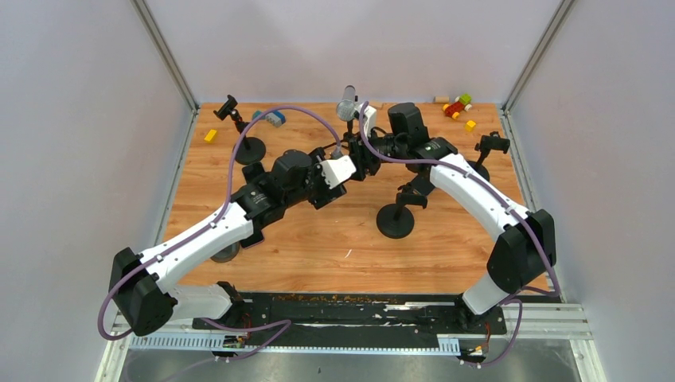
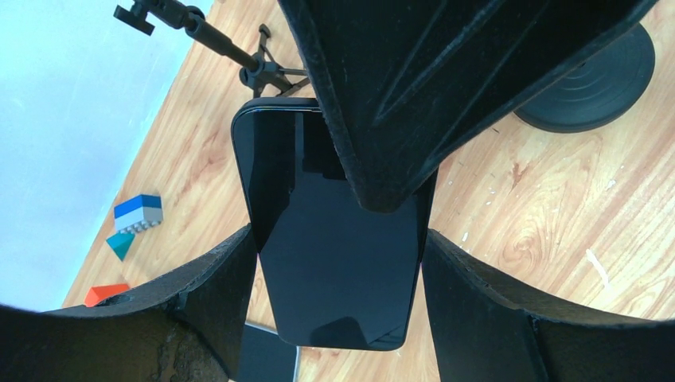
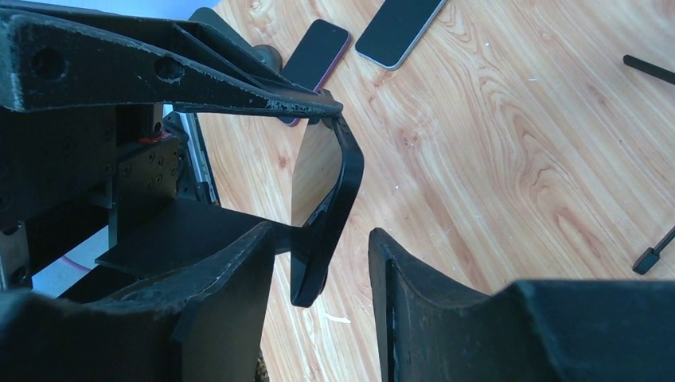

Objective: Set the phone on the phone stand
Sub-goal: Pick up the phone at the center of the board.

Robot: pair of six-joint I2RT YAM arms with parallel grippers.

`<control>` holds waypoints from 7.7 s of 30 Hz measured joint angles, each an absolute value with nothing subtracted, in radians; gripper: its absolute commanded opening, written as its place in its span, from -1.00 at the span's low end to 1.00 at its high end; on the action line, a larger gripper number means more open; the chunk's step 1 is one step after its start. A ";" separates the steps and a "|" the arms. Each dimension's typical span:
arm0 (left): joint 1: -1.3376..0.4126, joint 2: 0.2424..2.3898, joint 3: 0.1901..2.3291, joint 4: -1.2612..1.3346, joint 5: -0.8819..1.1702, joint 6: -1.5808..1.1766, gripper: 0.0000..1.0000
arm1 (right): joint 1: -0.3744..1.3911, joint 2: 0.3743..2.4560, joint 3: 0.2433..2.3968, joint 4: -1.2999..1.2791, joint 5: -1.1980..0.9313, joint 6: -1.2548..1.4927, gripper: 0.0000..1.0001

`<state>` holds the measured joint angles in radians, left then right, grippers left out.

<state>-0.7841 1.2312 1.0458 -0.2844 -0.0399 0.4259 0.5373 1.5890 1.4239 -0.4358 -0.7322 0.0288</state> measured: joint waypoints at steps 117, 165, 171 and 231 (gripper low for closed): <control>-0.632 1.219 1.125 -0.412 0.958 0.226 -0.94 | 0.535 1.267 1.376 -0.537 -1.041 -0.245 -1.00; -0.601 1.197 0.860 0.528 0.967 -0.436 -1.00 | 0.510 1.300 1.314 -0.224 -1.065 0.064 -0.03; -0.606 1.201 0.836 0.563 0.967 -0.446 -1.00 | 0.513 1.300 1.310 -0.209 -1.076 0.080 -0.05; -0.805 1.324 1.093 -0.051 0.540 -0.010 0.93 | 0.041 0.909 1.175 -0.186 -1.109 0.108 -1.00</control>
<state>-0.8051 1.3239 1.0935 -0.0509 0.5404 -0.0101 0.0414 0.9092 1.1751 -0.1856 -1.1091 0.1081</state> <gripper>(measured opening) 0.989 0.156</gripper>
